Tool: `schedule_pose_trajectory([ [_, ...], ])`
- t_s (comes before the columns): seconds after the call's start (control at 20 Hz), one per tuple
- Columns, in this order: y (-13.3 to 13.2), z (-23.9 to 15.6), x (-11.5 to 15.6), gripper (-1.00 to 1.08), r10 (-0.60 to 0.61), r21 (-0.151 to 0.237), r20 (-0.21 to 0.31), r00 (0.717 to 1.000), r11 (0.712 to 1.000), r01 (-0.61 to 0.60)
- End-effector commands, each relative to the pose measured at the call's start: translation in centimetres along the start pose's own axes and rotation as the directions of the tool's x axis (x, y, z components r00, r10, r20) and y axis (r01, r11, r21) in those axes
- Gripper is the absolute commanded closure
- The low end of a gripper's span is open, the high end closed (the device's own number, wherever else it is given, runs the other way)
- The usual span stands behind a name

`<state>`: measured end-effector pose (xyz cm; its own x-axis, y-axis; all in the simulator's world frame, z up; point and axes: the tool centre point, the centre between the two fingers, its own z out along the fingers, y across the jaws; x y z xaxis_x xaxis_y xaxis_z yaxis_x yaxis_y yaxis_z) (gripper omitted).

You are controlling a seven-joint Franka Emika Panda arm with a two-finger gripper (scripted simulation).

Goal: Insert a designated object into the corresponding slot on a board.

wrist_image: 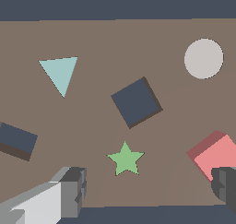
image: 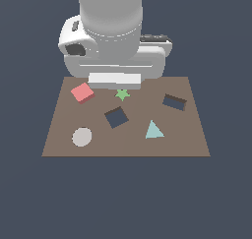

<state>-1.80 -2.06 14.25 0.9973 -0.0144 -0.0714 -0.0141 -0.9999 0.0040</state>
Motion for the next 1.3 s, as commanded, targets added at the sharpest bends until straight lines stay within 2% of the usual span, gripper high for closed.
schedule_pose_trajectory([
  [0.0, 0.0, 0.0, 0.0, -0.92, 0.0, 0.0, 0.0, 1.0, 1.0, 0.0],
  [0.35, 0.4, 0.4, -0.3, -0.92, -0.027, -0.001, -0.003, 1.0, 1.0, 0.027],
  [0.75, 2.0, 1.7, -1.5, -0.92, -0.119, -0.005, -0.012, 0.993, 0.993, 0.119],
  [1.0, 3.6, 2.9, -2.4, -0.92, -0.208, -0.009, -0.02, 0.978, 0.978, 0.208],
  [1.25, 5.8, 4.5, -3.2, -0.92, -0.316, -0.016, -0.031, 0.948, 0.949, 0.316],
])
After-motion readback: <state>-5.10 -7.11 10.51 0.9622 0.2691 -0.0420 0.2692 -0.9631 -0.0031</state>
